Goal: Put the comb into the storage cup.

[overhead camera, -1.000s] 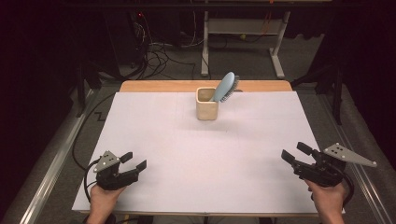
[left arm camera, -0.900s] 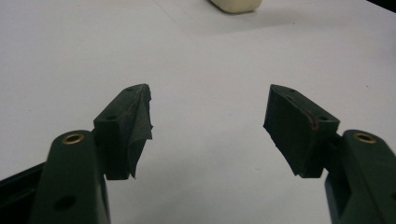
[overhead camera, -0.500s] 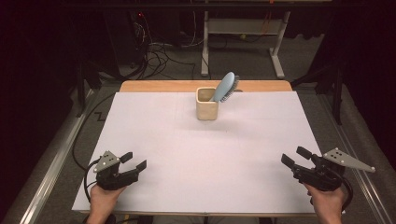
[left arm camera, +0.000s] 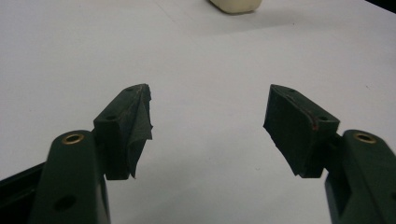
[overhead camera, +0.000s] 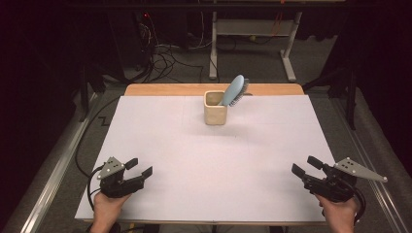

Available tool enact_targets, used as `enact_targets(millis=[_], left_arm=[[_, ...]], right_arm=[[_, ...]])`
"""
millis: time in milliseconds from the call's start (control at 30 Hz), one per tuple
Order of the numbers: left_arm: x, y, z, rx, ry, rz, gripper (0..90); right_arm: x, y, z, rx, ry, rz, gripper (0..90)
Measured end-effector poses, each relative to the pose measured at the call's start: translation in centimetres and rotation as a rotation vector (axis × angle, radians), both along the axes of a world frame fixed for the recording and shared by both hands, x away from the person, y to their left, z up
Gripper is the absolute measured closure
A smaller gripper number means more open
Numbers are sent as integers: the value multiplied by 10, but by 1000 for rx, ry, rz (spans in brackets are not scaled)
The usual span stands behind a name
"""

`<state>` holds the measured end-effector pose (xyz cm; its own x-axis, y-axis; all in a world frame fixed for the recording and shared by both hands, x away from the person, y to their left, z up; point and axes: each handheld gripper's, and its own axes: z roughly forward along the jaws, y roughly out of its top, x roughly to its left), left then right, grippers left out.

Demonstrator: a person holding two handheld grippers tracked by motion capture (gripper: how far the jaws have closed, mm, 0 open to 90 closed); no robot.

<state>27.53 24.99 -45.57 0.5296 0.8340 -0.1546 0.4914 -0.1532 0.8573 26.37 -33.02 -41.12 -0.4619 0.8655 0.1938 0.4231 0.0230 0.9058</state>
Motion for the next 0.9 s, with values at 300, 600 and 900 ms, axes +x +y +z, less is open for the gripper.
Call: enact_targets(millis=[300,600,900], left_arm=[[0,0,0,-1,1,1,323],[0,0,0,-3,0,0,324],[0,1,0,-3,-1,1,323]], right_arm=[[-2,2,-5,-3,6,-1,287],[-4,1,-11,-8,19,-5,288],[-6,1,-16,-19,31,-6,286]])
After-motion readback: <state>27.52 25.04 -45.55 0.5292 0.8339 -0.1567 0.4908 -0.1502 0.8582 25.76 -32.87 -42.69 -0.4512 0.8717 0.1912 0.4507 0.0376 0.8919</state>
